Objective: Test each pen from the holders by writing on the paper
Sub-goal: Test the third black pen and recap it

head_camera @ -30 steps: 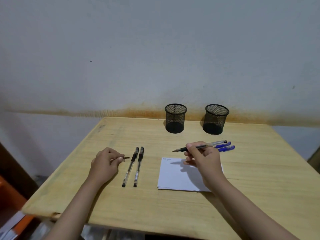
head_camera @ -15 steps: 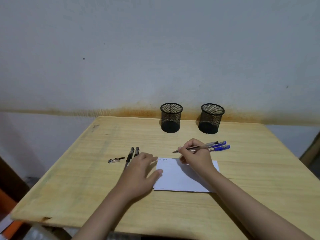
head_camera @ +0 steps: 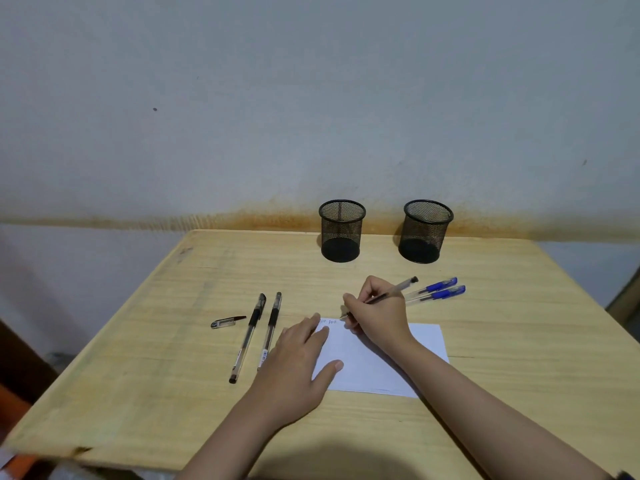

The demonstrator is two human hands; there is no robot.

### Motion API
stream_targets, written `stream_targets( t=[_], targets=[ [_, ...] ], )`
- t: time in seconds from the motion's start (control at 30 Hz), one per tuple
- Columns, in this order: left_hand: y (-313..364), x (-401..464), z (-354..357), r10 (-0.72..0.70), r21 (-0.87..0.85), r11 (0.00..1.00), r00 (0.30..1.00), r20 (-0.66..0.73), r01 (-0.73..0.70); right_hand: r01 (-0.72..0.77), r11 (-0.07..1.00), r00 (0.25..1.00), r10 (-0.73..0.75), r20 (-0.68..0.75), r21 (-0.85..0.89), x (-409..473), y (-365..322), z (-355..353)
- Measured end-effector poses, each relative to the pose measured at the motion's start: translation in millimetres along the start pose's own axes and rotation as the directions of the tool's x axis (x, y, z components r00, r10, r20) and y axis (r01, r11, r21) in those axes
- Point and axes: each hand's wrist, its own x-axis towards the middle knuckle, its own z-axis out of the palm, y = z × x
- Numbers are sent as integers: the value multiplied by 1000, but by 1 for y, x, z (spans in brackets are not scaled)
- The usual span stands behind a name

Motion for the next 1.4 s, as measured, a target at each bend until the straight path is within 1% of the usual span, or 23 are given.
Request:
stream_targets(
  t=[0.2,0.43,0.6,0.8,1.0,1.1,1.23,1.4],
  targets=[
    [-4,0,4,1,29,1000,1000,13,-1,40,997,999,-39,19,-68,-1,3,1],
    [-3,1,5,-9,63,998,1000,21,8,45,995,999,-44,16,-89,0,4,3],
    [-2,0,5,-7,71,997,1000,30,4,52,994,997,-47,53,-91,1,3,2],
    [-3,1,7,-12,51,999,1000,25,10,38,994,999,-36,21,-99,3,6,3],
    [-3,1,8,-11,57,998,1000,17,10,51,994,998,-48,36,-96,2,6,3],
    [-3,1,7,-8,51,999,1000,17,7,45,994,999,-45,1,-98,2,7,4],
    [-2,0,6,-13,60,998,1000,25,12,34,995,999,-33,8,-91,1,6,3],
    [-3,1,6,-9,67,998,1000,22,7,38,995,999,-41,-23,-93,2,8,4]
  ],
)
